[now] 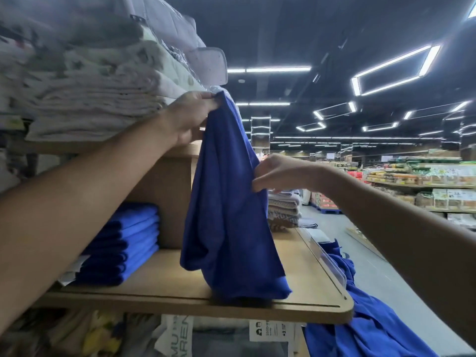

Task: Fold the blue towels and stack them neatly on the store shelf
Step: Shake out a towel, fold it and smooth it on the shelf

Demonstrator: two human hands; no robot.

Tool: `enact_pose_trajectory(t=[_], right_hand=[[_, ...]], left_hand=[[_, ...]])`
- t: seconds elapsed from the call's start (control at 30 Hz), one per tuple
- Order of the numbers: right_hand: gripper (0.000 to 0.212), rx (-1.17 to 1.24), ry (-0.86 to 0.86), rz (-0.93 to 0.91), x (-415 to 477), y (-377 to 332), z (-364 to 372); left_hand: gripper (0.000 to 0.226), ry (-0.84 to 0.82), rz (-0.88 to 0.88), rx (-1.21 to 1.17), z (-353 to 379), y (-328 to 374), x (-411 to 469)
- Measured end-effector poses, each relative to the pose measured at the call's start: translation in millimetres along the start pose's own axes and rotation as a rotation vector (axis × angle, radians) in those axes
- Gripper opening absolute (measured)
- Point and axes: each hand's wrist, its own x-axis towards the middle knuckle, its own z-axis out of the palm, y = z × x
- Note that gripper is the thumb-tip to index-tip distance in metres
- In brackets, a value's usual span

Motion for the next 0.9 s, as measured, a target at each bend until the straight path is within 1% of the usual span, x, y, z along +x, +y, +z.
enact_pose_trajectory(t=[0.07, 0.13, 0.2, 0.27, 0.33, 0.4, 0.47, 0.53, 0.57, 0.6, 0.67, 0.73, 0.8, 0.83, 0.9], right_hand=[[0.021, 0.001, -0.011, -0.011, -3, 1, 9], [0.029, -0.050, -0.011, -0.021, -5, 7, 14], [0.028, -0.026, 0.008, -0.065, -7, 11, 21], [0.027, 0.101, 0.058, -0.137, -9, 10, 27], [0.028, 0.275, 0.097, -0.158, -10, 9, 28], [0.037, 0.370, 0.116, -0.154, -11, 11, 24], [0.043, 0.292, 0.183, -0.149, -12, 16, 20], [0.032, 0.116, 0.276, -0.159, -12, 28, 18], [0.024, 0.042, 0.283, -0.166, -13, 33, 18], [0.019, -0.019, 0.264, -0.164, -15, 37, 19], [0.027, -0.098, 0.217, -0.169, -19, 43, 25], [0.038, -0.090, 0.144, -0.178, -23, 45, 33], [0.041, -0.044, 0.071, -0.151, -26, 43, 44], [0.038, -0.019, 0.050, -0.140, -30, 41, 52], [0.020, 0.087, 0.061, -0.143, -40, 35, 68]], left_hand=[[0.013, 0.017, 0.002, 0.032, -5, 6, 0], [0.013, 0.028, 0.006, 0.046, -9, 11, -1], [0.015, 0.039, 0.023, 0.052, -12, 14, -2], [0.019, 0.042, 0.047, 0.077, -16, 18, -4], [0.023, 0.038, 0.063, 0.107, -21, 21, -5], [0.025, 0.040, 0.070, 0.140, -25, 23, -6], [0.027, 0.050, 0.072, 0.161, -30, 23, -5], [0.028, 0.059, 0.071, 0.157, -33, 21, -4], [0.028, 0.061, 0.071, 0.151, -33, 21, -3], [0.029, 0.062, 0.071, 0.148, -33, 20, -2], [0.029, 0.059, 0.067, 0.159, -32, 21, -2], [0.028, 0.060, 0.064, 0.170, -31, 21, -2], [0.028, 0.076, 0.063, 0.179, -30, 21, -2], [0.028, 0.089, 0.065, 0.182, -30, 21, -1], [0.028, 0.110, 0.076, 0.197, -28, 20, 0]])
